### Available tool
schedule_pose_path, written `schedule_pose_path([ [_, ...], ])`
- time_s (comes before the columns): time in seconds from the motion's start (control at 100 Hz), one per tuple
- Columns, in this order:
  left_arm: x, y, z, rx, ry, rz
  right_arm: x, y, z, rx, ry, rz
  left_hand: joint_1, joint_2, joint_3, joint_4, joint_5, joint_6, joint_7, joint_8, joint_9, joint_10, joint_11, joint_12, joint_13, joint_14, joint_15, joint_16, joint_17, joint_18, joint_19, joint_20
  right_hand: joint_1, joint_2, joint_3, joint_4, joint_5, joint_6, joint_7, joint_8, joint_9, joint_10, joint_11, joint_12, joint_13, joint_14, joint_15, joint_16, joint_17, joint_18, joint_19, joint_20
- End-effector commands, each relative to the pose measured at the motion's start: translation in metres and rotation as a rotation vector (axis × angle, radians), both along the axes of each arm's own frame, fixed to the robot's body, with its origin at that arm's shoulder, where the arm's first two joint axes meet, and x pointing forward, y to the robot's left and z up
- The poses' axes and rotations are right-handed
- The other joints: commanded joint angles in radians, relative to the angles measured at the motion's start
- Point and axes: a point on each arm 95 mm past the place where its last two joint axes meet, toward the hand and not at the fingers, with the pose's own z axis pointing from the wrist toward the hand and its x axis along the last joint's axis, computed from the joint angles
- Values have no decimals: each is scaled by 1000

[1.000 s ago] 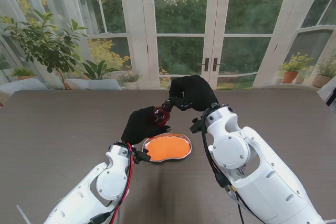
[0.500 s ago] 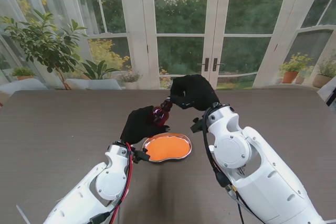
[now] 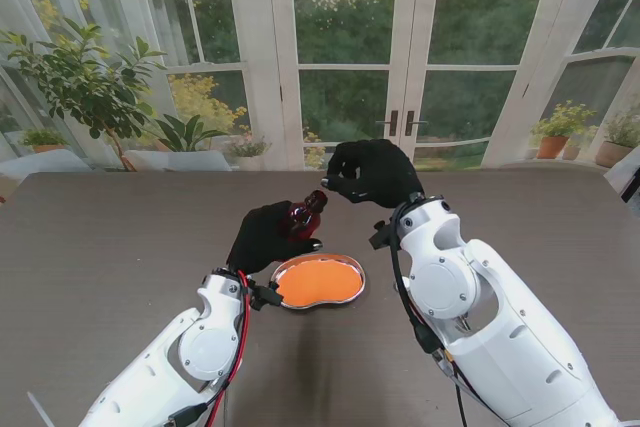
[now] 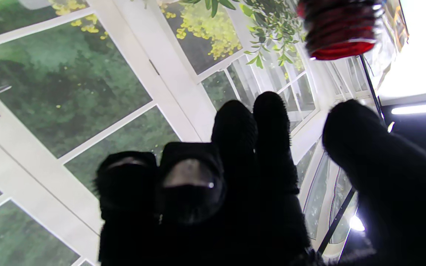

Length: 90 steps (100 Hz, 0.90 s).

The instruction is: Collect the cotton balls from the tray into a sample bottle

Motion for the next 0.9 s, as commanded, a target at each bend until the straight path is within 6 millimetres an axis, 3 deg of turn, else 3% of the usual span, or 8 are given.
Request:
schedule_pose_path([
  [0.0,-1,0,2,13,3,-17,4,-4,-1,-19,9,-15,166,177,410,4,217,-307,174,26,66,-155,1,-11,13,-31,-6,15,-29,-43,-6,4,-34,29,-10,46,-33,7,-36,35,-29,23,-16,-15,31,15,-23,-20,-16,36,32,21],
  [0.33,-4,5,2,42,3,-18,24,-29,-18,-218,14,-81,170,186,399,6,211,-301,169,26,63,-147,1,-10,10,-28,-3,13,-31,-41,-7,5,-64,41,-15,144,-94,-11,-125,104,-110,22,-33,-39,32,7,-123,-55,-53,22,6,22],
  [0.4,-4,6,2,50,3,-19,28,-34,-26,-272,13,-82,171,188,396,7,210,-300,168,26,62,-145,1,-10,9,-26,-2,12,-31,-40,-7,5,-66,17,-11,179,-101,-14,-156,173,-121,17,-23,-47,32,3,-133,-52,-51,11,5,21],
  [0.89,-8,9,2,87,15,-29,40,-66,-81,-552,22,-81,180,205,374,12,198,-284,161,27,54,-132,3,-8,4,-19,5,4,-35,-32,-9,6,-82,-277,67,135,-146,-27,-155,190,-140,-22,49,-1,36,-52,-102,-38,-19,-14,21,15],
])
